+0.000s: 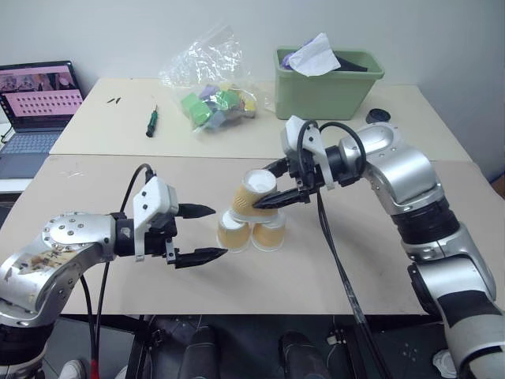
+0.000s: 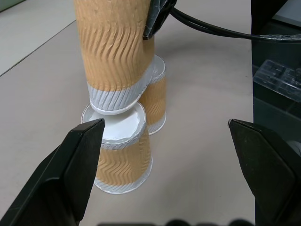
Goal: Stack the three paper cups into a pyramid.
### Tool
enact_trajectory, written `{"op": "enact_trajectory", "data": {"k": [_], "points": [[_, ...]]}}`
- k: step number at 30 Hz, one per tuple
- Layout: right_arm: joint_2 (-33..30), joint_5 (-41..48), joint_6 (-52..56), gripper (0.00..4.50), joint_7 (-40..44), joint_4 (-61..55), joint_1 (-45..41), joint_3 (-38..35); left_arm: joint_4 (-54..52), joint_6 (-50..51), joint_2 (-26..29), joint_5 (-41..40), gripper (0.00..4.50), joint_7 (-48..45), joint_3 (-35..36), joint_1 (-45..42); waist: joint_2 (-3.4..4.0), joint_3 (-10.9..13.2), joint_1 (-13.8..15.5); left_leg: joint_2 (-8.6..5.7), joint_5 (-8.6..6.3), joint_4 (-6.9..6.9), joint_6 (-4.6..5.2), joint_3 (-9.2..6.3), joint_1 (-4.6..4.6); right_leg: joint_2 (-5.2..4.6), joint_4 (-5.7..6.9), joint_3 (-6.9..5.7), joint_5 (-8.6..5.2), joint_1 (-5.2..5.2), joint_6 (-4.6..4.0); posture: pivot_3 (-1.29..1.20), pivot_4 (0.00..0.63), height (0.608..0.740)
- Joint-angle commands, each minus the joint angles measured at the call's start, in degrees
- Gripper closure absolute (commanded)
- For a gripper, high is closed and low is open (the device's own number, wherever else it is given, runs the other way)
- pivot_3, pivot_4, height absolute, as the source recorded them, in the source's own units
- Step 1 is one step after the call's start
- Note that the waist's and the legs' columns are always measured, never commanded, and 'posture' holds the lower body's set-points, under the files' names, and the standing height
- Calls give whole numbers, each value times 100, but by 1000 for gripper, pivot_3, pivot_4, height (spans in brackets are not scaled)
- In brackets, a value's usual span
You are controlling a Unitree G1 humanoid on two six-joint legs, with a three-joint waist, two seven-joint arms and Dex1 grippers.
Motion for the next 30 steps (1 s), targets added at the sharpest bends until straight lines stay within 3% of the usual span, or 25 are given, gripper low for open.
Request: {"op": "enact_trajectory", "data": {"k": [1, 3, 8, 15, 21, 24, 28, 30], "points": [[-55, 65, 72, 442, 14, -310, 36, -146, -57, -59, -13, -8, 0, 44, 14, -108, 0, 0, 0, 0, 0, 0, 0, 0, 0, 0, 0, 0, 0, 0, 0, 0, 150, 692], [-70, 82, 97, 12, 18, -388, 54, -159, -53, -53, -16, -12, 0, 60, 9, -119, 0, 0, -1, 0, 0, -1, 0, 0, 0, 0, 0, 0, 0, 0, 0, 0, 150, 692], [-48, 316, 248, 12, -2, -487, -80, -424, -69, -42, -6, -38, 0, 65, 20, -105, 0, 0, -1, 0, 0, 0, 0, 0, 0, 0, 2, 0, 0, 0, 0, 0, 150, 692], [-161, 1331, 997, 12, 92, -829, -644, -1251, -39, -69, -2, -8, 0, 57, 20, -97, 0, 0, -7, 0, 0, 0, 0, 0, 0, 0, 2, 0, 0, 0, 0, 0, 150, 692], [-243, 1815, 1585, 12, -632, -39, -1263, -2250, -88, 129, -110, -269, 0, 388, 622, 344, -1, 0, -13, 0, 0, 0, 0, -1, 2, 0, 2, 0, -1, 2, -2, 0, 150, 692], [-532, 1361, 1367, 12, -1357, 532, -1156, -2543, -149, 274, -258, -363, 0, 812, 1161, 835, -1, 0, -1, 0, 0, 0, 0, -1, 2, -1, 2, 0, -1, 1, -2, 0, 150, 692], [-1292, -382, 196, 12, -2470, 986, 24, -1889, -331, 487, -865, -605, 0, 1677, 1893, 1533, -25, -14, 38, 0, -1, -3, 0, -1, 3, -4, -7, -4, -4, 4, -6, 0, 150, 692], [-1369, -703, 119, 12, -2870, 1027, 541, -1843, -385, 485, -1197, -540, 0, 2126, 2046, 1764, -29, -14, 37, -2, -1, 0, 0, 0, 2, -7, -13, -3, -3, 7, -6, 0, 150, 692]]}}
